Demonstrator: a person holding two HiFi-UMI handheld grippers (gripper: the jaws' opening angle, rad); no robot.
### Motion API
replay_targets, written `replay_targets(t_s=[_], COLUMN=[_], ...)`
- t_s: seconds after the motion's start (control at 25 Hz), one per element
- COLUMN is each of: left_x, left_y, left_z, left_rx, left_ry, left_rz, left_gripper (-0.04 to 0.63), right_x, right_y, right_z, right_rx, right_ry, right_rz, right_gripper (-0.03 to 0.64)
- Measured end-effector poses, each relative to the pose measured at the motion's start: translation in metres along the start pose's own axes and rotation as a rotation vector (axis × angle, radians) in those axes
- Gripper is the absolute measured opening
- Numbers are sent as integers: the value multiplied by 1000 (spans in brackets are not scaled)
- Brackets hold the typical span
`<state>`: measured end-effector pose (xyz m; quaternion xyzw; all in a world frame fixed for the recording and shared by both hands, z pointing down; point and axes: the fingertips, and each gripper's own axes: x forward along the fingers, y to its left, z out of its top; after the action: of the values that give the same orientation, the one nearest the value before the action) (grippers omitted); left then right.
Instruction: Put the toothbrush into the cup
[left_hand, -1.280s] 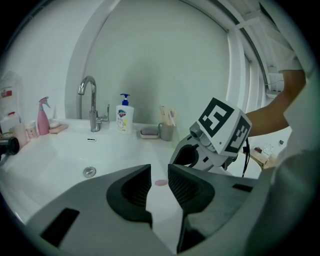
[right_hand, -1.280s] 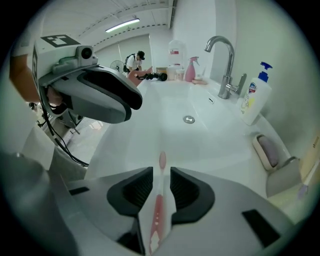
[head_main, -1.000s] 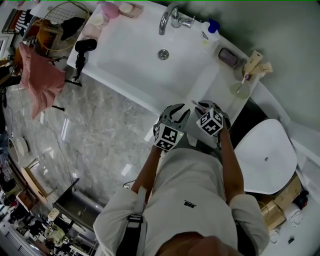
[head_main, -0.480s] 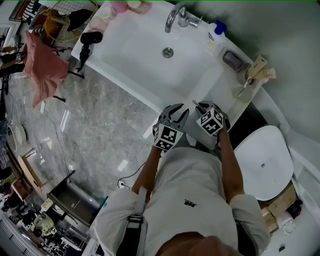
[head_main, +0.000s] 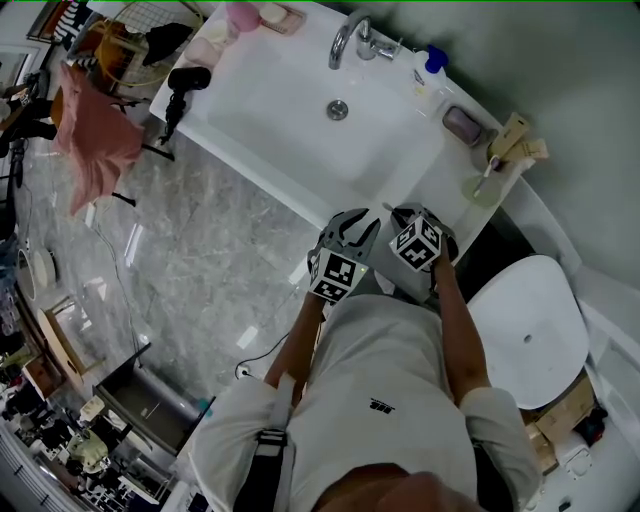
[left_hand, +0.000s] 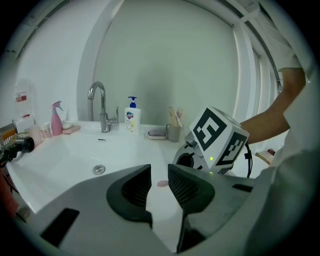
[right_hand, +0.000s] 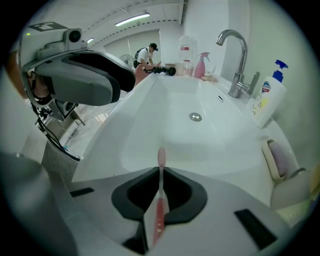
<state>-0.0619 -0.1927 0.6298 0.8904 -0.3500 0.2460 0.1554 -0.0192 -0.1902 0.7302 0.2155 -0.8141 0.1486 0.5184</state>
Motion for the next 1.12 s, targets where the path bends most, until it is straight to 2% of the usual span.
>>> replay_targets(t_s=[0.56,0.88,1.12], left_x=[-4,-1,7], left_y=[-5,-8,-12], left_z=[11,21,33], left_rx=[32,42,63], left_ry=[-14,-8,-44], left_rz=[6,-12,-40], left_gripper=[103,101,103], right_x=[-18,-43,-70], right_y=[-7,-21,-37], right_z=[2,1,3], right_rx=[47,109,171], right_ry=[-74,-138,-216], right_rz=[-50,-115,-176], right_gripper=[46,46,46])
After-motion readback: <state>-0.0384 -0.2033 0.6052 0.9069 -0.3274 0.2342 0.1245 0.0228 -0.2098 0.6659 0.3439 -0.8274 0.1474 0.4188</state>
